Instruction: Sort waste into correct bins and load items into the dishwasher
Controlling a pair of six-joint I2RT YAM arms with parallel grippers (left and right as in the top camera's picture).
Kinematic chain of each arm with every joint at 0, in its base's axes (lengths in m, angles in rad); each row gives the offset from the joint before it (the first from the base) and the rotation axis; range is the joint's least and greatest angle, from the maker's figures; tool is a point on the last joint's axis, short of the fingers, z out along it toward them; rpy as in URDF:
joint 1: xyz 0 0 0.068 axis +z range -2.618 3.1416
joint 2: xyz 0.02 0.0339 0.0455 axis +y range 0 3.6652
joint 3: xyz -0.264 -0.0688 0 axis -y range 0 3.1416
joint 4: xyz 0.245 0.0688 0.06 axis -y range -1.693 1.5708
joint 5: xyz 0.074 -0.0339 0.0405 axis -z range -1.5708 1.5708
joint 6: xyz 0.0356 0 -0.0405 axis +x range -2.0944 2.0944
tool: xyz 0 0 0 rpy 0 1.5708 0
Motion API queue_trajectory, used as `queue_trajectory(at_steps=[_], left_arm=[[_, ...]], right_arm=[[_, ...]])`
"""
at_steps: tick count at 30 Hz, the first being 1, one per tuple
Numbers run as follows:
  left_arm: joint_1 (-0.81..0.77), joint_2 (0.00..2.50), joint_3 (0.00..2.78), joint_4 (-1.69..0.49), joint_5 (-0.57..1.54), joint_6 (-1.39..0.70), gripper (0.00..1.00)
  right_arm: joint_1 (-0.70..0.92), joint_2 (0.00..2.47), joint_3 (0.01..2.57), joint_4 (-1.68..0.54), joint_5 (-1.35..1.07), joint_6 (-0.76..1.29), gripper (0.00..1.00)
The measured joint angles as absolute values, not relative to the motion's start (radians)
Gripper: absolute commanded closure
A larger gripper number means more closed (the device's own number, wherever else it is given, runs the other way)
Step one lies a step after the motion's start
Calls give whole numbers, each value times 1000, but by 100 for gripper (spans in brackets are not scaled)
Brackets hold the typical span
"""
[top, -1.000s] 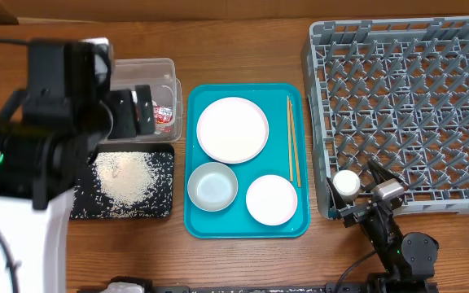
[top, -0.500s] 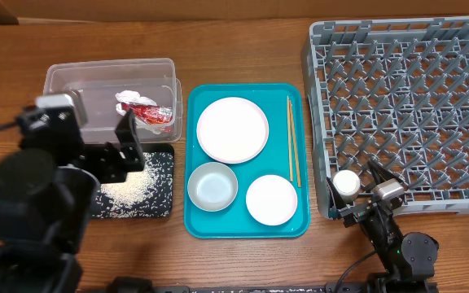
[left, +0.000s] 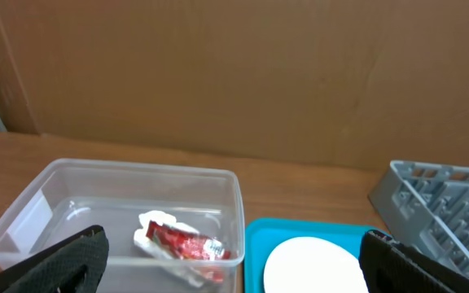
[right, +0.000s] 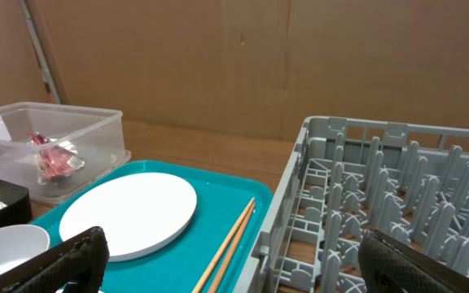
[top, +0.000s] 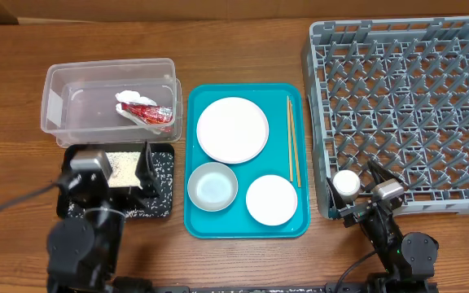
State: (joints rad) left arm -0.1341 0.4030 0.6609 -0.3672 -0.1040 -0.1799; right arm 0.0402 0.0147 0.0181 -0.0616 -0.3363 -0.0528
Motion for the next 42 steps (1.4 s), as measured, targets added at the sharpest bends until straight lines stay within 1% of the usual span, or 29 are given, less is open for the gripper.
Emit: queue_trajectory(at_steps=[11,16,21,30,35,42], left_arm=[[-134,105,302,-177,-104,-180,0],[-134,33,175,-48,-104,-180,0],[-134,17,50,89,-93,-180,0],[-134,15,8,31,-71,-180,0],[-134,17,8,-73,-67,-180,0],[-134,17,8,-75,-63,-180,0]], right_arm=[[40,15,18,-62,-336,-53,0],[40,15,18,-61,-336,-52,0],[40,15,18,-62,-336,-53,0],[40,15,18,-61,-337,-53,0],[40,15,18,-61,-336,-52,0],[40,15,18,-62,-337,-53,0]])
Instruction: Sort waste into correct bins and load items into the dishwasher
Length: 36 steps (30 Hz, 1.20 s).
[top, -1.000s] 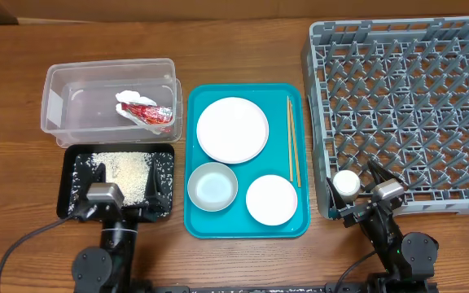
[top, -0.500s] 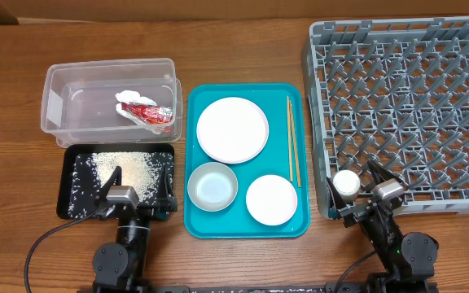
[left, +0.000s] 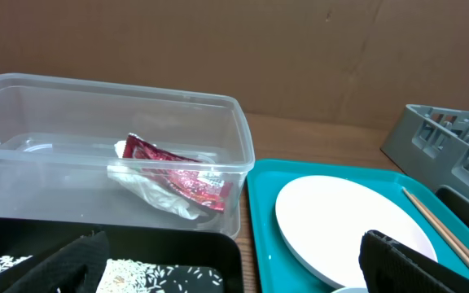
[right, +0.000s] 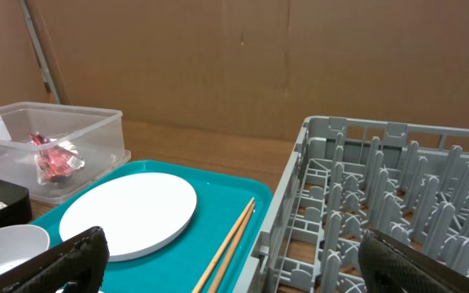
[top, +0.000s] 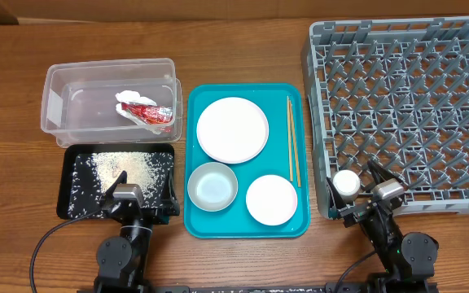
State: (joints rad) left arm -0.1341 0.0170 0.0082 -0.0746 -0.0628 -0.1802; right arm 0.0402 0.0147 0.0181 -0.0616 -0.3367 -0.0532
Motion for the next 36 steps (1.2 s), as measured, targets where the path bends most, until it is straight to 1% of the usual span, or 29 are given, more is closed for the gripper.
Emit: queue_trajectory(at_steps=[32,36], left_arm=[[-134,17,8,-75,-63,-180,0],[-134,17,8,-75,-63,-180,0]], right_arm=[[40,15,18,-61,-337,-53,0],[40,15,18,-46,-365,-24,0]])
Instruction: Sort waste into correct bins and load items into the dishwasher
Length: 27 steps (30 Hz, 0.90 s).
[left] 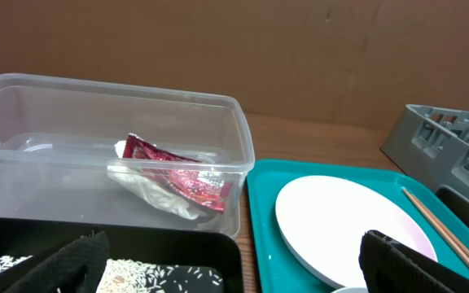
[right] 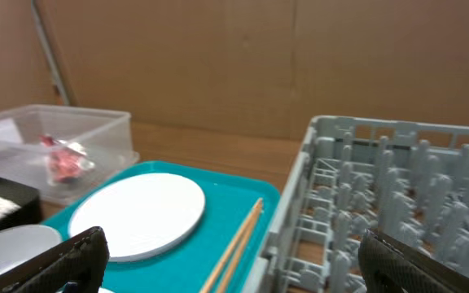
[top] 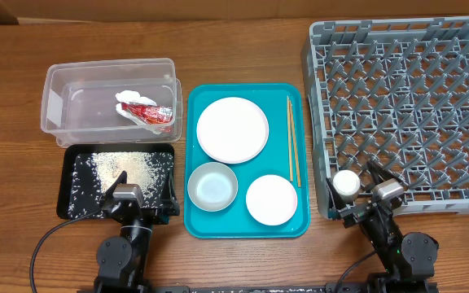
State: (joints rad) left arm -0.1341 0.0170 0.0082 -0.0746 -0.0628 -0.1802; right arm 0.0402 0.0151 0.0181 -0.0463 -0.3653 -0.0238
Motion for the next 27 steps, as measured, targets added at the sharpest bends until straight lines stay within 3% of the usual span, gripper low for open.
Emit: queue_trajectory(at_steps=[6,11,19,27], left_arm=[[-134,17,8,-75,-63,-180,0],[-134,17,8,-75,-62,-180,0],[-134,17,8,-75,-58,-180,0],[-134,17,8,-75,-56,-180,0]], right_arm=[[40,16,43,-22,-478,81,0],[40,89,274,-319,-476,108,0],[40,515,896,-824,-435,103,0],[41,840,1155,-998,-495,143,0]])
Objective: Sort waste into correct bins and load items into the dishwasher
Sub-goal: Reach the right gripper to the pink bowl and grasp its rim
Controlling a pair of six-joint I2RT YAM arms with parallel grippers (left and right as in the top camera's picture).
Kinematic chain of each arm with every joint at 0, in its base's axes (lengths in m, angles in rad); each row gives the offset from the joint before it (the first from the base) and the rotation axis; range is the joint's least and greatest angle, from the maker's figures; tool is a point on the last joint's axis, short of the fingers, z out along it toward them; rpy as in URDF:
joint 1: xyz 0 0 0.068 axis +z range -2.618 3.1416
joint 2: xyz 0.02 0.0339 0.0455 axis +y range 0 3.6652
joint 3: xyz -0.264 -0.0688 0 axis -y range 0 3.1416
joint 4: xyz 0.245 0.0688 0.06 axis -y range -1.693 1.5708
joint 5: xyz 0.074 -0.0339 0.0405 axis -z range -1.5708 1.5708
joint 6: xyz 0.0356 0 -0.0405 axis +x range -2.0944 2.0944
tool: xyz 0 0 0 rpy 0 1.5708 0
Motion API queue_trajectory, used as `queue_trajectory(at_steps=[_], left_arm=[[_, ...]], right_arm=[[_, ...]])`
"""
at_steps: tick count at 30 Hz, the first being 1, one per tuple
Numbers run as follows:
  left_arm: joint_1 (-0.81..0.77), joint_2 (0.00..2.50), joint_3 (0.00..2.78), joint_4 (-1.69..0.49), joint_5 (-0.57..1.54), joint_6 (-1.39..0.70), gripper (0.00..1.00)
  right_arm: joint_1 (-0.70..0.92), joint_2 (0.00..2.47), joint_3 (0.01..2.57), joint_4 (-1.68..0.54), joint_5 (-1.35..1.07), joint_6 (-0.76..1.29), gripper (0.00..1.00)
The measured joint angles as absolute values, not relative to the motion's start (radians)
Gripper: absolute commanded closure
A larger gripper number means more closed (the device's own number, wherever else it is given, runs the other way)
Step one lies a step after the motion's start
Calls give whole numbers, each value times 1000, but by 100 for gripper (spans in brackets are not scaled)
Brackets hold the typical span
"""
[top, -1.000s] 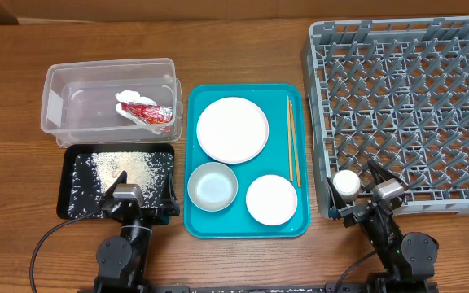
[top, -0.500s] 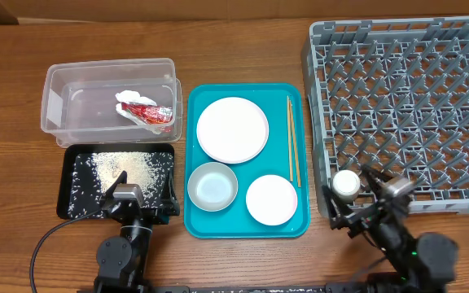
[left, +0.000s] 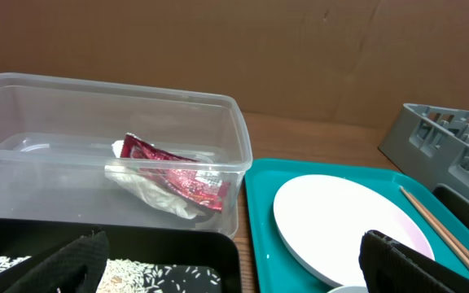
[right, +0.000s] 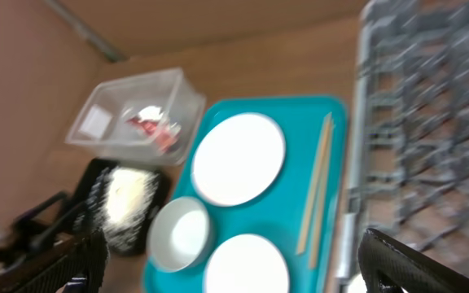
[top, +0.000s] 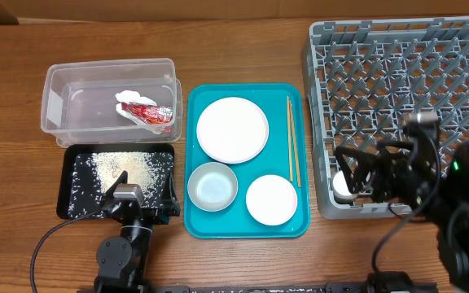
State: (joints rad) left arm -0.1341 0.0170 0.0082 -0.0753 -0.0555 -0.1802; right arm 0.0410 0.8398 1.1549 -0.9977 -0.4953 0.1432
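On the teal tray (top: 194, 163) lie a large white plate (top: 232, 130), a bowl (top: 212, 186), a small plate (top: 271, 199) and chopsticks (top: 293, 140). A red wrapper (top: 145, 111) lies in the clear bin (top: 55, 89). The grey dish rack (top: 405, 106) fills the right side. My left gripper (top: 141, 202) sits low at the front of the black rice tray (top: 76, 175), open and empty (left: 234, 268). My right gripper (top: 365, 175) hangs raised over the rack's front left corner, open and empty (right: 234, 264). Its blurred view looks down on the tray (right: 332, 110).
A white round object (top: 343, 185) sits at the rack's front left corner, under my right arm. Loose rice (top: 124, 167) covers the black tray. The wrapper (left: 173, 175) shows through the bin wall in the left wrist view. Brown cardboard backs the table.
My right arm has risen from its rest at the table's front to above the rack's front left corner, and its camera now looks down on the tray. The left arm has not moved.
At first my left arm stood raised over the black rice tray and the right rested at the front. Then the left was down low at that tray's front edge, open. Now the right arm is up, open. The dishes, chopsticks and wrapper lie where they were.
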Motion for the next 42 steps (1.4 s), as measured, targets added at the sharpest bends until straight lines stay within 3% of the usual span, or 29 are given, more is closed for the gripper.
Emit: queue_trajectory(at_steps=[4,8,15,18,24,26,28,32,39,42], left_arm=[[-134,17,8,-75,-56,-180,0],[-134,17,8,-75,-56,-180,0],[-134,17,8,-75,-56,-180,0],[-134,17,8,-75,-56,-180,0],[-134,17,8,-76,-56,-180,0],[-134,17,8,-75,-56,-180,0],[-134,17,8,-75,-56,-180,0],[-134,17,8,-75,-56,-180,0],[-134,17,8,-75,-56,-180,0],[-134,17,8,-75,-56,-180,0]], right_arm=[[94,955,1161,-1113,-542,163,1],[256,1080,1161,-1189,-481,187,11],[549,1289,1161,-1140,-280,289,22],[611,1399,1161,-1119,-182,348,23],[604,1581,1161,-1052,-59,371,25],[596,1618,1157,-1030,-43,362,33],[594,1654,1143,-1008,-30,345,49],[595,1699,1109,-1003,-28,340,59],[595,1705,1103,-1006,-29,336,61],[595,1705,1093,-995,-30,328,79]])
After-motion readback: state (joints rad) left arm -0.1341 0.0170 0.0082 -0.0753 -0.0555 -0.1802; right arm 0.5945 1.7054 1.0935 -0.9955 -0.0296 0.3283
